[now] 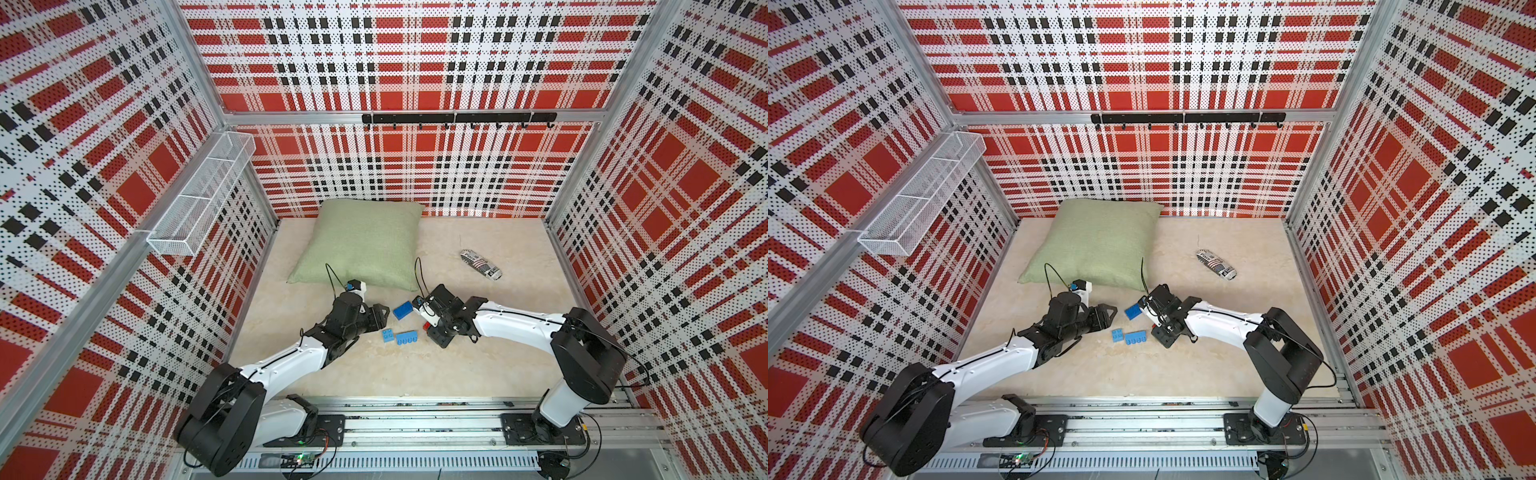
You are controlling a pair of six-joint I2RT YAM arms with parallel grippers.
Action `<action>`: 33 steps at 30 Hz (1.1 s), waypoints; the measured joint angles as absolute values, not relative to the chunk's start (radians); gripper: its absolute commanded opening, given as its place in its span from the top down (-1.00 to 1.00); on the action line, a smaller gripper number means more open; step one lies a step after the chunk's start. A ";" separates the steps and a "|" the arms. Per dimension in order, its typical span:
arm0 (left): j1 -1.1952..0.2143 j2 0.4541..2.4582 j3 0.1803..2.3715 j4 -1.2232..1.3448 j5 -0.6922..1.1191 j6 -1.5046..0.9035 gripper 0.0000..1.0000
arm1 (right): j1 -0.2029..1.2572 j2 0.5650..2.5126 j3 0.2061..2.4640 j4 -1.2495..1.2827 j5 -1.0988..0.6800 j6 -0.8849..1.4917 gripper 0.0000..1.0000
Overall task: Assemble a heart with lego
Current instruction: Assemble the lego brick with the lego brick.
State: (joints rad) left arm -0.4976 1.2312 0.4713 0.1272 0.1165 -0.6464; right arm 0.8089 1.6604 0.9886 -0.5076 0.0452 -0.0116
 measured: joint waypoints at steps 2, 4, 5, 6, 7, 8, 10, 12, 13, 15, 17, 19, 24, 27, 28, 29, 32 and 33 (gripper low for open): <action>-0.498 1.231 0.471 0.127 0.117 -0.646 -0.29 | 0.805 1.660 0.988 -0.505 0.038 -0.016 0.46; -0.498 1.231 0.471 0.127 0.117 -0.646 -0.29 | 0.802 1.660 0.988 -0.506 0.025 -0.023 0.46; -0.498 1.231 0.471 0.127 0.117 -0.646 -0.29 | 0.802 1.660 0.988 -0.507 0.020 -0.028 0.45; -0.498 1.231 0.471 0.127 0.117 -0.646 -0.29 | 0.802 1.661 0.988 -0.507 0.016 -0.032 0.45; -0.498 1.231 0.471 0.127 0.117 -0.646 -0.29 | 0.802 1.661 0.988 -0.508 0.014 -0.036 0.44; -0.498 1.231 0.471 0.127 0.116 -0.646 -0.29 | 0.802 1.661 0.988 -0.508 0.013 -0.039 0.41; -0.498 1.231 0.471 0.127 0.116 -0.646 -0.29 | 0.802 1.660 0.988 -0.508 0.012 -0.048 0.37; -0.498 1.231 0.471 0.127 0.117 -0.646 -0.29 | 0.802 1.660 0.988 -0.509 0.012 -0.059 0.35; -0.498 1.231 0.471 0.127 0.117 -0.646 -0.29 | 0.802 1.659 0.987 -0.508 0.013 -0.065 0.35; -0.498 1.231 0.471 0.127 0.117 -0.646 -0.29 | 0.802 1.653 0.978 -0.502 0.019 -0.081 0.35; -0.498 1.231 0.471 0.127 0.117 -0.646 -0.29 | 0.800 1.645 0.968 -0.499 0.022 -0.094 0.34; -0.498 1.231 0.471 0.127 0.119 -0.645 -0.29 | 0.795 1.644 0.965 -0.496 0.022 -0.112 0.35; -0.498 1.228 0.471 0.127 0.124 -0.643 -0.30 | 0.796 1.644 0.965 -0.494 0.009 -0.136 0.37; -0.498 1.227 0.471 0.128 0.125 -0.640 -0.30 | 0.795 1.650 0.966 -0.484 -0.002 -0.142 0.40; -0.497 1.227 0.471 0.128 0.125 -0.638 -0.30 | 0.795 1.654 0.968 -0.477 -0.005 -0.142 0.42; -0.496 1.227 0.471 0.128 0.126 -0.638 -0.30 | 0.795 1.658 0.971 -0.470 -0.009 -0.142 0.43; -0.494 1.227 0.471 0.134 0.128 -0.638 -0.30 | 0.791 1.674 0.984 -0.460 -0.026 -0.141 0.41; -0.494 1.227 0.470 0.138 0.128 -0.638 -0.30 | 0.789 1.679 0.990 -0.459 -0.033 -0.141 0.41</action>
